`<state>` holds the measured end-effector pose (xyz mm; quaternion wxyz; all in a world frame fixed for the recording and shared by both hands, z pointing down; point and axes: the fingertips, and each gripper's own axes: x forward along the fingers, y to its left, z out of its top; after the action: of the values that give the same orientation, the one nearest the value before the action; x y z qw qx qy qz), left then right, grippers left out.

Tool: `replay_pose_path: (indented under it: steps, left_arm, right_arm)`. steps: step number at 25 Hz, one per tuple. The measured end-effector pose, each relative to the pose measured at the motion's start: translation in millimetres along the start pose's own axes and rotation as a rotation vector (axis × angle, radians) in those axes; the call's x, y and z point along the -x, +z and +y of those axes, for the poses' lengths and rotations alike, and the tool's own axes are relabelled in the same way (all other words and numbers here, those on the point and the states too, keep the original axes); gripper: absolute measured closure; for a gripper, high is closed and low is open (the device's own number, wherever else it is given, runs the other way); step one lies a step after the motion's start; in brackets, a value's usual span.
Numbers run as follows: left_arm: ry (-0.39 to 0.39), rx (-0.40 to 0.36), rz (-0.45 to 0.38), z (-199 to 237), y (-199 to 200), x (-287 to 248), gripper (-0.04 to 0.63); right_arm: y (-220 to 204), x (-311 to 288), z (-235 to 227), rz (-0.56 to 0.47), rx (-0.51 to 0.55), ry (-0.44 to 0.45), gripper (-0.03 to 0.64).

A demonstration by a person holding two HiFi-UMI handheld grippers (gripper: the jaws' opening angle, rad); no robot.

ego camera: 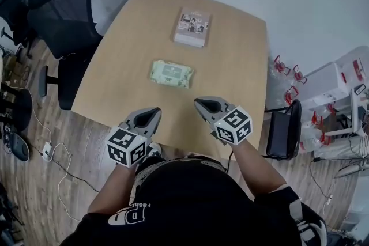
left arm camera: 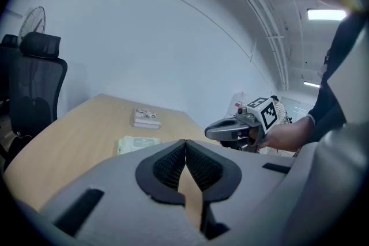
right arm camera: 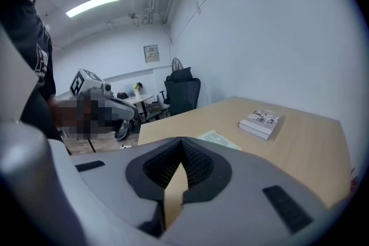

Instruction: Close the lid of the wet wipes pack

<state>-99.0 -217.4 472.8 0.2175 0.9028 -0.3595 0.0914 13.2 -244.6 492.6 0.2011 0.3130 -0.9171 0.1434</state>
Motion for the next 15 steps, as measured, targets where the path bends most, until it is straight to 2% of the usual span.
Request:
replay_pose_path:
  steps: [6,11,15]
  left_arm:
    - [0.054,-0.009,-0.048,-57,5,-14,0.577]
    - [0.099,0.013,-0.072,-99,-1,-20,0.577]
    - [0.144,0.015,-0.087,-126,-6,-27,0.577]
  right_arm:
    - [8,59,0,-0.111,-0.024,0.066,0.612]
    - [-6,99,1,-0.136,-0.007,0.1,0.612]
    - [-19,125,1,-0.164,-0.05,0.147,0.612]
